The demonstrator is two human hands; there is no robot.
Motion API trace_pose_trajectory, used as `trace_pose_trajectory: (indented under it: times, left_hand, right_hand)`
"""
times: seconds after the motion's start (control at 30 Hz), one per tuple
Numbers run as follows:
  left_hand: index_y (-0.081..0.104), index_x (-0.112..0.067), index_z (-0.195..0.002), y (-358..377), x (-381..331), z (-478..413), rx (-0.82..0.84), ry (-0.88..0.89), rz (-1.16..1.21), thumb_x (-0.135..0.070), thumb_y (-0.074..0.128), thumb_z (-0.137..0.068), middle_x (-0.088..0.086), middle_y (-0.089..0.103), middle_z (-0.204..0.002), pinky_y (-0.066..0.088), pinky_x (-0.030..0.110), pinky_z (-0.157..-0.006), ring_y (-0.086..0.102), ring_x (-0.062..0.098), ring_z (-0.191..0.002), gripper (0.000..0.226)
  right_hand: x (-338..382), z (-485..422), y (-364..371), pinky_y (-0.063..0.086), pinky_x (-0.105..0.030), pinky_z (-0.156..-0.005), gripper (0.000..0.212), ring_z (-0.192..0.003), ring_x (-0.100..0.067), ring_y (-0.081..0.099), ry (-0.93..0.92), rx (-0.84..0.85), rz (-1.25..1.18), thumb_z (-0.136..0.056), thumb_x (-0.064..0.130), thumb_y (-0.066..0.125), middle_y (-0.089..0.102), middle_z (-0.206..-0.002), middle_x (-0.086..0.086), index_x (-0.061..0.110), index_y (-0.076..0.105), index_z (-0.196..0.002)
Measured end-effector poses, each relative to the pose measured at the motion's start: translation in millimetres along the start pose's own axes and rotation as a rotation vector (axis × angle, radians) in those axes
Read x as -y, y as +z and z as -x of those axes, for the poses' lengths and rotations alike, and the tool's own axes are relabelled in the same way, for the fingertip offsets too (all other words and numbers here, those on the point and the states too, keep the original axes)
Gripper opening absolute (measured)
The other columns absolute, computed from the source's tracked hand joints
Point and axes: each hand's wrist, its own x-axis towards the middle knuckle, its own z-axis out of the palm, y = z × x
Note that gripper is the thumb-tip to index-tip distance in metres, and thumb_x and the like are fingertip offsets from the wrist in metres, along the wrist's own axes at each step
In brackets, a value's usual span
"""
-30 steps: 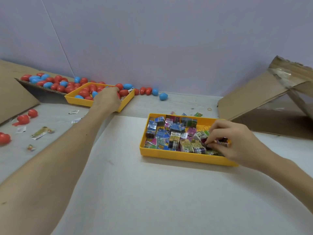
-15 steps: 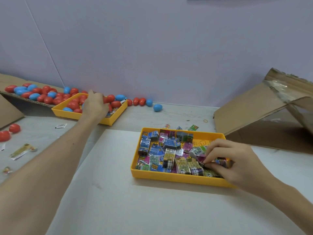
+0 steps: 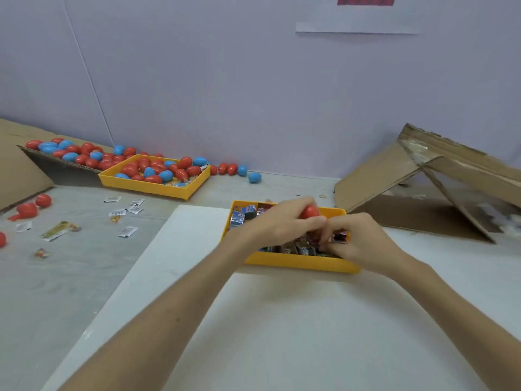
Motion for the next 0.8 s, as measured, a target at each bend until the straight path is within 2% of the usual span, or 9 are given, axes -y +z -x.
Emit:
trace_pose_trajectory:
  times: [0.07,0.17,0.3,0.47,0.57,0.67,0.8]
  left_hand:
    - [0.056,-0.02,-0.103,11,1,4,-0.026,-0.003,-0.049,-0.041,0.054,-0.102,-0.006,0.058,-0.09,0.046,0.033,-0.072,0.054,0.013,-0.082,0.02]
    - [0.054,-0.024,-0.105,19,6,8,-0.074,-0.021,-0.054,-0.046,0.053,-0.101,-0.001,0.062,-0.096,0.049,0.032,-0.072,0.059,0.015,-0.086,0.023]
    - [0.052,-0.028,-0.104,24,14,11,-0.101,-0.02,-0.052,-0.048,0.052,-0.1,-0.009,0.059,-0.086,0.043,0.024,-0.062,0.057,0.007,-0.075,0.021]
    - [0.051,-0.027,-0.106,27,15,10,-0.086,-0.026,-0.042,-0.047,0.052,-0.101,-0.004,0.059,-0.09,0.046,0.027,-0.065,0.057,0.012,-0.08,0.021]
    - [0.05,-0.029,-0.108,28,16,12,-0.08,-0.038,-0.032,-0.048,0.051,-0.101,-0.005,0.058,-0.092,0.046,0.026,-0.066,0.057,0.011,-0.081,0.021]
    - [0.049,-0.031,-0.111,27,17,12,-0.062,-0.059,-0.052,-0.051,0.05,-0.101,-0.003,0.06,-0.099,0.049,0.025,-0.07,0.059,0.011,-0.087,0.023]
    - [0.051,-0.031,-0.109,27,16,16,-0.071,-0.06,0.023,-0.05,0.053,-0.1,-0.006,0.061,-0.099,0.049,0.026,-0.07,0.061,0.011,-0.086,0.021]
  right_hand:
    - [2,6,0,0.046,-0.017,-0.073,0.045,-0.079,-0.003,0.067,0.019,0.006,-0.014,-0.073,-0.007,0.075,0.072,-0.073,0.017,0.037,0.066,-0.065]
    - [-1,11,1,0.046,-0.015,-0.074,0.039,-0.079,-0.006,0.066,0.009,-0.022,-0.038,-0.073,-0.009,0.074,0.071,-0.076,0.015,0.029,0.07,-0.067]
    - [-1,12,3,0.043,-0.012,-0.075,0.03,-0.083,-0.008,0.066,-0.033,-0.038,-0.047,-0.073,-0.009,0.076,0.071,-0.082,0.011,0.021,0.074,-0.069]
    - [-1,14,-6,0.039,-0.009,-0.068,0.026,-0.078,-0.007,0.063,-0.01,-0.004,-0.044,-0.077,0.0,0.08,0.071,-0.077,0.014,0.025,0.076,-0.073]
    - [5,15,-14,0.045,-0.017,-0.068,0.019,-0.075,-0.011,0.064,-0.004,0.022,-0.068,-0.081,0.003,0.08,0.071,-0.075,0.012,0.022,0.078,-0.078]
    - [17,15,-30,0.056,-0.028,-0.072,0.012,-0.074,-0.016,0.07,0.02,-0.018,-0.289,-0.086,0.009,0.076,0.075,-0.08,-0.001,0.019,0.078,-0.08]
    - [32,16,-38,0.056,-0.023,-0.07,0.002,-0.075,-0.019,0.072,0.041,-0.2,-0.562,-0.082,0.018,0.073,0.075,-0.081,-0.009,0.019,0.074,-0.083]
